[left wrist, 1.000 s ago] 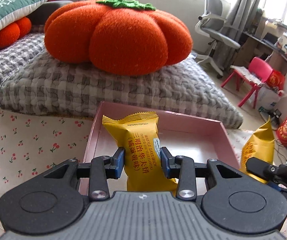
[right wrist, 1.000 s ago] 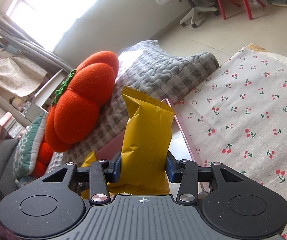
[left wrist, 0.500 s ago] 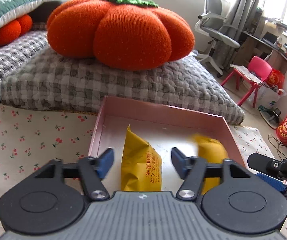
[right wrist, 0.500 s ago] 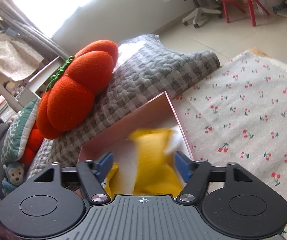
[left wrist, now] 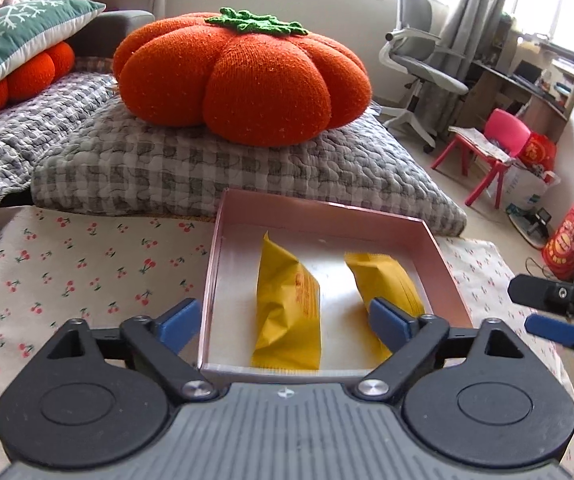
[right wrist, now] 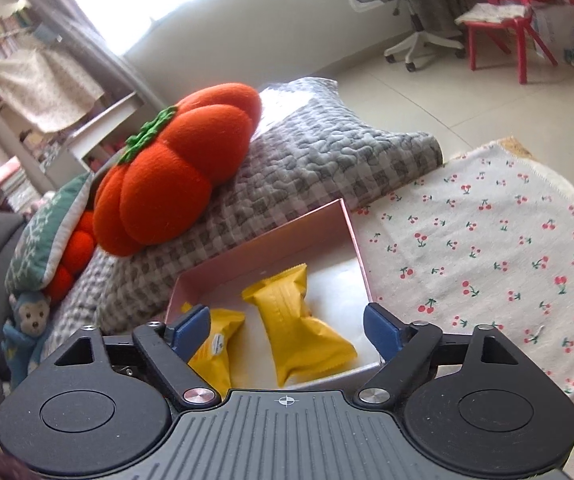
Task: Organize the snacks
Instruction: 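Withdraw both tools from the box back toward the snack pile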
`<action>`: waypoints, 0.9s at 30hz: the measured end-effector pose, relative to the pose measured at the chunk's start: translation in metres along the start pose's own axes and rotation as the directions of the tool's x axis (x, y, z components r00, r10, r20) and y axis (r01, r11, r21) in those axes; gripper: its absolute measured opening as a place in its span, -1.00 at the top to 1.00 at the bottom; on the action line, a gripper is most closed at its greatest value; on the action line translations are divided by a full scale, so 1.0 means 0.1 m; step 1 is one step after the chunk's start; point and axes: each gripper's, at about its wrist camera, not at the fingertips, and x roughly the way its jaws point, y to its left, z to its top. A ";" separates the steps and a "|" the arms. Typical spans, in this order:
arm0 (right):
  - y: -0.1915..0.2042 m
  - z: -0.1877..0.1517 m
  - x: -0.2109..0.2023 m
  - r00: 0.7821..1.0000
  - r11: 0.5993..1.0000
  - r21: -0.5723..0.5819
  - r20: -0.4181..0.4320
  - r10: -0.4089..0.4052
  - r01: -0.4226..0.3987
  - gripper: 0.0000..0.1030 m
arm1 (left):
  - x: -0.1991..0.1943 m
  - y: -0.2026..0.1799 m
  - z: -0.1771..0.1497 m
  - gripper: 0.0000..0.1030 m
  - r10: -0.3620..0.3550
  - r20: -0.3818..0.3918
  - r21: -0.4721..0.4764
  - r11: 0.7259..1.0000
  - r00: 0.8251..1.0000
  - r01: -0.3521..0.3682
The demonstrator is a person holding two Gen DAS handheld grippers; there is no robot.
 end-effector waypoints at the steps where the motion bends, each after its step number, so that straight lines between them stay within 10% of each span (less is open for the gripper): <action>1: 0.02 -0.01 -0.04 1.000 1.000 -0.010 -0.005 -0.001 0.001 -0.70 | -0.04 0.01 -0.02 -0.85 -0.001 -0.003 0.002 1.000 1.000 0.001; 27: 0.05 -0.59 -0.68 0.996 0.986 -0.168 -0.092 0.001 -0.016 -0.86 | -0.56 0.32 -0.75 -0.99 0.045 -0.122 0.011 0.999 0.992 -0.044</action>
